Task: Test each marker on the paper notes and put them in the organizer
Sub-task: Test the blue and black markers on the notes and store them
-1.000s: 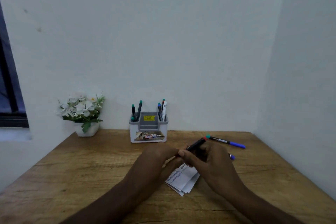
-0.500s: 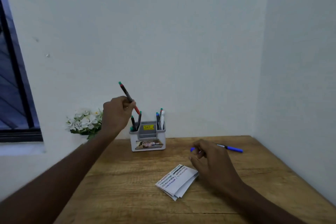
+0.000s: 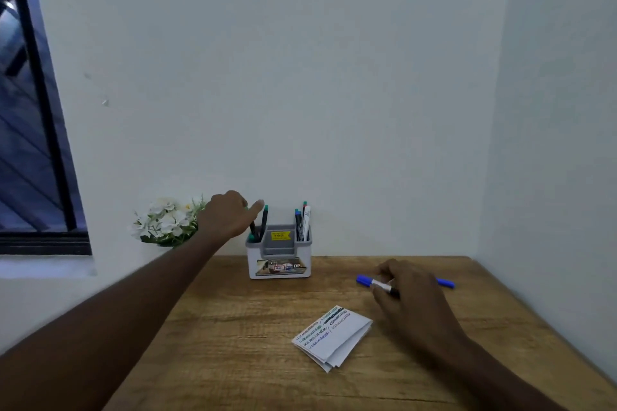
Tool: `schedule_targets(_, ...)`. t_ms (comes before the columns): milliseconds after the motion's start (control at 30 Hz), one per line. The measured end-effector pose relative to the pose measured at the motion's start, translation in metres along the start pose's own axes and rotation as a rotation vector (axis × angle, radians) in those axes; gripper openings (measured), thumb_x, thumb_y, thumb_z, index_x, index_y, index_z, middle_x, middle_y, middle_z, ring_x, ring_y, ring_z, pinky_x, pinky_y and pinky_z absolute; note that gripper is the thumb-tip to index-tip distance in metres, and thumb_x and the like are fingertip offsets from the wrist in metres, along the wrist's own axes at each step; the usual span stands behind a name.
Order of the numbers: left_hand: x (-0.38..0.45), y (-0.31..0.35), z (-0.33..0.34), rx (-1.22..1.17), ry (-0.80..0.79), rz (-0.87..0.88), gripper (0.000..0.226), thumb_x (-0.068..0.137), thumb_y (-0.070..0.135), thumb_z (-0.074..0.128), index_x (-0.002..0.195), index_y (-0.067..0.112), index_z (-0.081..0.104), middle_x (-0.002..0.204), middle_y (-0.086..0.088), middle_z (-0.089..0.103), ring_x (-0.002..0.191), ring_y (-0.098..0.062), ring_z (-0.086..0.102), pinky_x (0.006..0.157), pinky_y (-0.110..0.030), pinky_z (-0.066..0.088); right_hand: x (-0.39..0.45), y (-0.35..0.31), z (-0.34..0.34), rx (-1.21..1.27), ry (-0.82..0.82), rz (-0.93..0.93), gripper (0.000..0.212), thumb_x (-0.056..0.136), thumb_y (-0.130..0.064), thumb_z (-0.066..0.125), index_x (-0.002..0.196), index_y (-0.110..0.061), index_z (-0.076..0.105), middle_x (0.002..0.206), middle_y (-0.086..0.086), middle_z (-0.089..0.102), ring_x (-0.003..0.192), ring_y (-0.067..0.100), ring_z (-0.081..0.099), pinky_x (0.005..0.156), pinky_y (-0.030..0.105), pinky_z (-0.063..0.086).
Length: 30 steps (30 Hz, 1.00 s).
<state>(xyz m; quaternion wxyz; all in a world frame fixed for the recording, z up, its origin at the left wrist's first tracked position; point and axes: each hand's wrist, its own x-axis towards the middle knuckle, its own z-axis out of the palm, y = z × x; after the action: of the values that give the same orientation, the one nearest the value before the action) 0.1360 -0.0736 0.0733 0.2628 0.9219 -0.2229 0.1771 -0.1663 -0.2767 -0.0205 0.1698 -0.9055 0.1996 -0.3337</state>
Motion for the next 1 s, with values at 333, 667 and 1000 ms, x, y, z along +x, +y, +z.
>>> schedule_targets(333, -0.132, 0.007, 0.017, -0.138, 0.273, 0.549, 0.030, 0.092, 0.036, 0.071, 0.118, 0.032, 0.058, 0.117, 0.010, 0.051, 0.104, -0.011, 0.054, 0.066, -0.032, 0.051, 0.005, 0.023, -0.004, -0.449, -0.218, 0.126, 0.024, 0.106, -0.028, 0.054, 0.115, -0.018, 0.074, 0.125, 0.010, 0.068, 0.114, 0.027, 0.066, 0.093, 0.040, 0.057)
schedule_targets(667, -0.192, 0.043, 0.042, 0.040, 0.049, 0.807, 0.062, 0.104, 0.050, 0.041, 0.158, 0.020, 0.039, 0.154, -0.002, 0.050, 0.138, -0.021, 0.048, 0.109, -0.040, 0.043, -0.005, -0.022, -0.018, 0.019, 0.041, -0.220, 0.017, 0.088, -0.025, 0.088, 0.103, -0.027, 0.080, 0.091, -0.017, 0.080, 0.082, 0.000, 0.072, 0.075, 0.005, 0.046)
schedule_targets(1000, -0.193, 0.037, 0.054, -0.478, -0.198, 0.696, 0.033, 0.110, 0.024, 0.049, 0.109, 0.055, 0.038, 0.102, 0.035, 0.046, 0.094, 0.009, 0.051, 0.078, -0.006, 0.037, -0.028, -0.053, 0.003, 0.603, -0.065, -0.156, 0.013, 0.094, -0.041, 0.076, 0.106, -0.045, 0.080, 0.100, -0.019, 0.082, 0.095, 0.008, 0.078, 0.079, 0.021, 0.062)
